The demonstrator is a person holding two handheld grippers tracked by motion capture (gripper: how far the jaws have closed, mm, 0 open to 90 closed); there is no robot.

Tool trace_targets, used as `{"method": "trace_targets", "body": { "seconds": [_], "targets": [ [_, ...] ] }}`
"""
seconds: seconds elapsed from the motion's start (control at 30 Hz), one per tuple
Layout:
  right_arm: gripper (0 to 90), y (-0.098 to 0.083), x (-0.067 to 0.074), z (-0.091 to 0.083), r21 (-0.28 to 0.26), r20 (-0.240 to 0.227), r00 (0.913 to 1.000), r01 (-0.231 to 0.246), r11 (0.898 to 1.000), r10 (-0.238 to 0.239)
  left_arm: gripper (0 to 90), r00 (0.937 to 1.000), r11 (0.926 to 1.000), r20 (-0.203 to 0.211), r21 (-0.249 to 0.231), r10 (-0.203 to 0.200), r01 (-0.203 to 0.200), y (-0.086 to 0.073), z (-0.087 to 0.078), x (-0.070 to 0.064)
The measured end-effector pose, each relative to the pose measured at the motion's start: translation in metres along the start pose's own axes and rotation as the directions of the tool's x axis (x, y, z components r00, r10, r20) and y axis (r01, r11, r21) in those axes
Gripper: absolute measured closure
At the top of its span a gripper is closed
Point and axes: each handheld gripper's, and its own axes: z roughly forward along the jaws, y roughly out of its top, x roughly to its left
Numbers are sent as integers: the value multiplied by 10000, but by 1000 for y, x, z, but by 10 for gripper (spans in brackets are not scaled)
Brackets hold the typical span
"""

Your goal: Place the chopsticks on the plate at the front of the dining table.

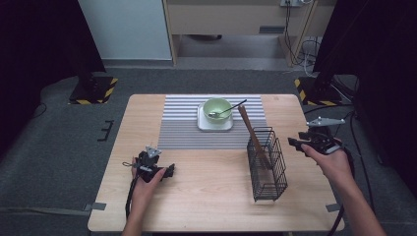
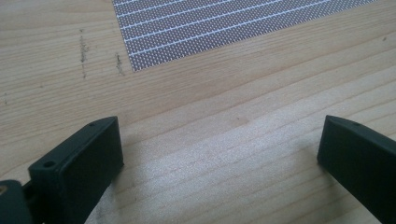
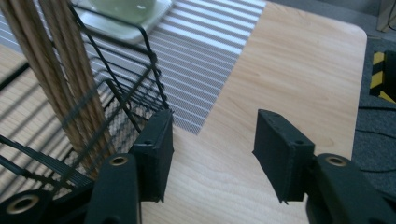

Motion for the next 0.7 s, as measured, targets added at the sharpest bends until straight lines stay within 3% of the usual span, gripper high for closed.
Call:
{"method": "trace_targets", "body": {
  "seconds": [0.2,0.7],
  "targets": [
    [565,21,6,-5,-266,-196,9998,1,9996,-6,0,10000,10000,-5,6,2,-2,1,0,0],
    [686,51,20,-10,-694,-728,9968,289,9972,-339,0,10000,10000,-4,4,2,-2,1,0,0]
  ]
}}
